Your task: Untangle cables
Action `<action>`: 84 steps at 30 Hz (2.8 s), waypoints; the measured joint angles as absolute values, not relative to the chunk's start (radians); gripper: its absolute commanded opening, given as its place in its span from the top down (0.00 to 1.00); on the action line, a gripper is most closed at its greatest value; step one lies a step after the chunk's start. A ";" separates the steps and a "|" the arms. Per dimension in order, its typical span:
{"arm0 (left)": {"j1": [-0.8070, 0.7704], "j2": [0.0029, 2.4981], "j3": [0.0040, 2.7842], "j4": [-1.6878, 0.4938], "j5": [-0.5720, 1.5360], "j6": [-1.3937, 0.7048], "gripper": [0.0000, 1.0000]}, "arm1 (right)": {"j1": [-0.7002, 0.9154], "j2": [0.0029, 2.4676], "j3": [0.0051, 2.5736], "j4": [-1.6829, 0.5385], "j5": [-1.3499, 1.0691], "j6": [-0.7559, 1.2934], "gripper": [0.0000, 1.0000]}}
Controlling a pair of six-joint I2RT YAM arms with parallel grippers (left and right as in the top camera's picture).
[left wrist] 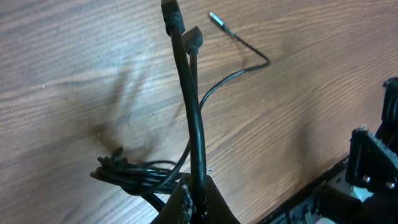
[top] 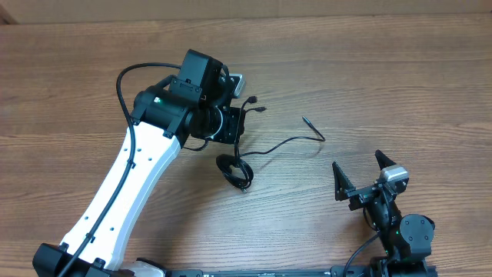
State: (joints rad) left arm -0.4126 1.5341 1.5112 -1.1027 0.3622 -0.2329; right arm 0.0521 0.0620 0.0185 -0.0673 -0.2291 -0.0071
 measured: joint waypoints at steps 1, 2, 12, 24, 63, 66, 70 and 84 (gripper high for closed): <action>-0.413 1.534 1.511 -1.090 0.362 -0.237 0.96 | 0.052 0.062 0.019 -0.068 -0.228 -0.007 0.00; -0.413 1.536 1.511 -1.082 0.362 -0.244 0.96 | 0.052 0.062 0.019 -0.068 -0.229 -0.007 0.00; -0.413 1.541 1.511 -1.120 0.362 -0.342 0.96 | 0.052 0.062 0.019 -0.068 -0.228 -0.007 0.00; -0.413 1.541 1.511 -1.125 0.328 -0.384 0.96 | 0.052 0.062 0.019 -0.068 -0.228 -0.007 0.00; -0.409 1.687 1.509 -1.205 0.279 -0.377 0.96 | 0.052 0.128 0.114 -0.266 -0.731 0.896 0.00; -0.393 1.682 1.509 -1.205 0.354 -0.302 0.96 | 0.052 0.183 0.222 -0.311 -0.785 0.927 0.00; -0.369 1.675 1.509 -1.195 0.427 -0.216 0.96 | 0.052 0.247 0.359 -0.284 -0.899 0.945 0.00; -0.353 1.671 1.507 -0.845 0.468 -0.276 0.89 | 0.052 0.268 0.401 -0.345 -1.001 0.973 0.00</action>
State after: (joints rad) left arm -0.3527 1.6707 1.5070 -0.8452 0.4683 -0.2764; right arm 0.0521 0.2676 0.4011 -0.3450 -1.0008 0.9730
